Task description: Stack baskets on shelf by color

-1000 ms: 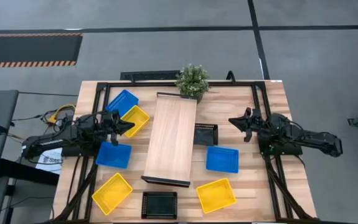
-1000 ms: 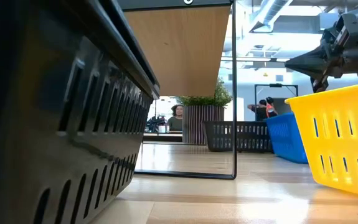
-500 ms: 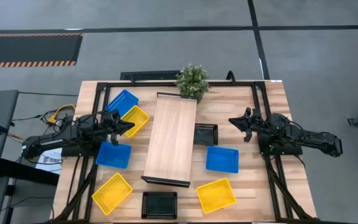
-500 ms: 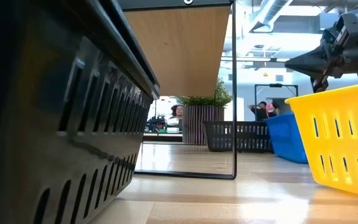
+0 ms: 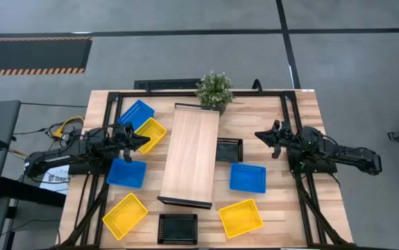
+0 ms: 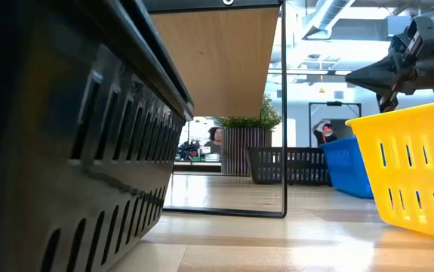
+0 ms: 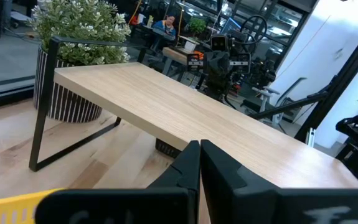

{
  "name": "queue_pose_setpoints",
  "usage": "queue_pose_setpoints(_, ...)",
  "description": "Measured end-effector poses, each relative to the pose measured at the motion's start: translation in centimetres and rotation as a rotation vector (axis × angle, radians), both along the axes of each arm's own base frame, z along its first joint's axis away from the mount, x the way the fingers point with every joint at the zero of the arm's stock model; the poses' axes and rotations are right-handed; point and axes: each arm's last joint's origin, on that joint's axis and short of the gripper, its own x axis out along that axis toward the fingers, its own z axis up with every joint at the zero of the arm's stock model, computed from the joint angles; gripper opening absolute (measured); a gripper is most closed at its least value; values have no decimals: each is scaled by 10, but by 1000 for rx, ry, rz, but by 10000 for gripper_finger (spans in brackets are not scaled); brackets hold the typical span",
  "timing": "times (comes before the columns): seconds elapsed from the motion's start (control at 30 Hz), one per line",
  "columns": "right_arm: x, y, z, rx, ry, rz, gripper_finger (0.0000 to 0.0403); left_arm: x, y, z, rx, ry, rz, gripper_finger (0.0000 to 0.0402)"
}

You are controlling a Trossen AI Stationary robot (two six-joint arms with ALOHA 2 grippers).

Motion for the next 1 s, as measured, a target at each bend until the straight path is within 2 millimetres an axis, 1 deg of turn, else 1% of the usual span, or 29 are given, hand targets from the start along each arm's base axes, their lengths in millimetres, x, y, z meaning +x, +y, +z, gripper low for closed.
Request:
queue_pose_setpoints(0.33, 0, 0, 0, 0, 0, 0, 26, 0, 0, 1, -7, -13, 17, 0)
queue_pose_setpoints(0.37, 0, 0, 0, 0, 0, 1, 26, 0, 0, 1, -38, -18, 18, 0)
queue_pose_setpoints(0.53, 0, 0, 0, 0, 0, 0, 26, 0, 0, 1, -312, -64, 19, 0)
queue_pose_setpoints(0.67, 0, 0, 0, 0, 0, 0, 26, 0, 1, 1, -412, -85, 43, 0)
queue_pose_setpoints(0.8, 0, 0, 0, 0, 0, 0, 26, -1, 3, 0, -463, -96, 115, 0)
queue_pose_setpoints(1.0, 0, 0, 0, 0, -1, 0, 26, -2, 6, 1, -479, -143, 230, 0)
